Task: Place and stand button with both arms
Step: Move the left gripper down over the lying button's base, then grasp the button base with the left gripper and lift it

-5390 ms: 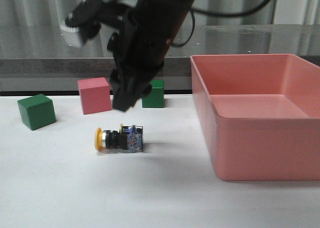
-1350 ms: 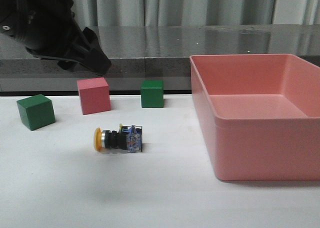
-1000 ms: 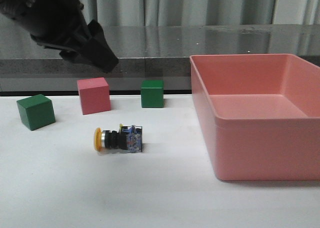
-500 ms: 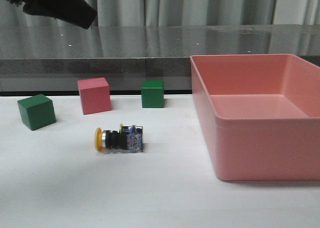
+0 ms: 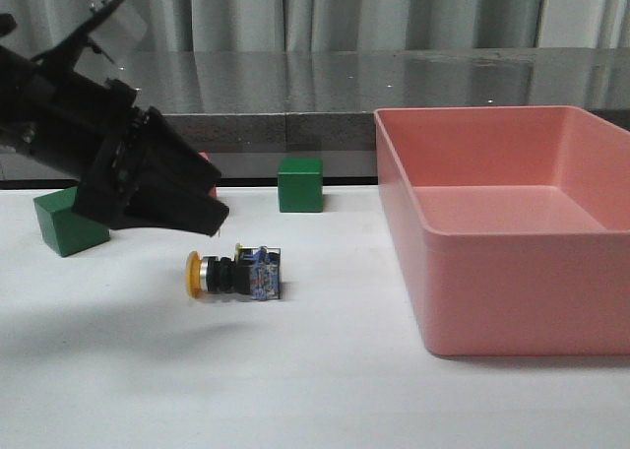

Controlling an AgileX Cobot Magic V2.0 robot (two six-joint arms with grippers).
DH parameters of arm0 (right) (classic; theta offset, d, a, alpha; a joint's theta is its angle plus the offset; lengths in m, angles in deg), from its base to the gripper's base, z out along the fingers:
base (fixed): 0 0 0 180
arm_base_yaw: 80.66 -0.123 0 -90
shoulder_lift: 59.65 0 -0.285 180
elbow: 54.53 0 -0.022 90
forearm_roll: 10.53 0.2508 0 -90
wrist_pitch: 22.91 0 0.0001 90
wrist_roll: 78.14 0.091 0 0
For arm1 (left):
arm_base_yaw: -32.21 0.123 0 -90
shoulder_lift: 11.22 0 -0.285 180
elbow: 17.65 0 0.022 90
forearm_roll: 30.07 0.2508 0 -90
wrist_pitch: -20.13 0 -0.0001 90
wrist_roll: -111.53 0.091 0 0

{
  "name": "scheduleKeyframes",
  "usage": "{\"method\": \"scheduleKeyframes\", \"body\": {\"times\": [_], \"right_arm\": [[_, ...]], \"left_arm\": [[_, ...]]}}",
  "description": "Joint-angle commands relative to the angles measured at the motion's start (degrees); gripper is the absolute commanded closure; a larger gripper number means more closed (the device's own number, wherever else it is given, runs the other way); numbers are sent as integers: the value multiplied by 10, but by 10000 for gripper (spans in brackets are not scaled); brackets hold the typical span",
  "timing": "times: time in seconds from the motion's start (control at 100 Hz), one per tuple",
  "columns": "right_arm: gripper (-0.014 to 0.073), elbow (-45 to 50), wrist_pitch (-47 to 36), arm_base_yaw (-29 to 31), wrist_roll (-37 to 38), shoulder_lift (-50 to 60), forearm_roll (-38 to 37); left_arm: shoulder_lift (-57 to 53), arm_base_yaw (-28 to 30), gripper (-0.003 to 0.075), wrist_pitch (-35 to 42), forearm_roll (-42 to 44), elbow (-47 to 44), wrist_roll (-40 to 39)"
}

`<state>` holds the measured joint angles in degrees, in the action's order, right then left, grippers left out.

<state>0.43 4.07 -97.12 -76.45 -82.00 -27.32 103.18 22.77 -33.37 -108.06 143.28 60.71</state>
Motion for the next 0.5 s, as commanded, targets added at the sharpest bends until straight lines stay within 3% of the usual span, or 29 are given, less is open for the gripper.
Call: {"method": "scheduleKeyframes", "body": {"times": [0.0,0.49], "right_arm": [[655,-15,-43,4,0,-4,-11],[655,-15,-43,4,0,-4,-11]], "left_arm": [[-6,0,198,-30,-48,12,38],[69,0,206,16,-63,12,59]]}}
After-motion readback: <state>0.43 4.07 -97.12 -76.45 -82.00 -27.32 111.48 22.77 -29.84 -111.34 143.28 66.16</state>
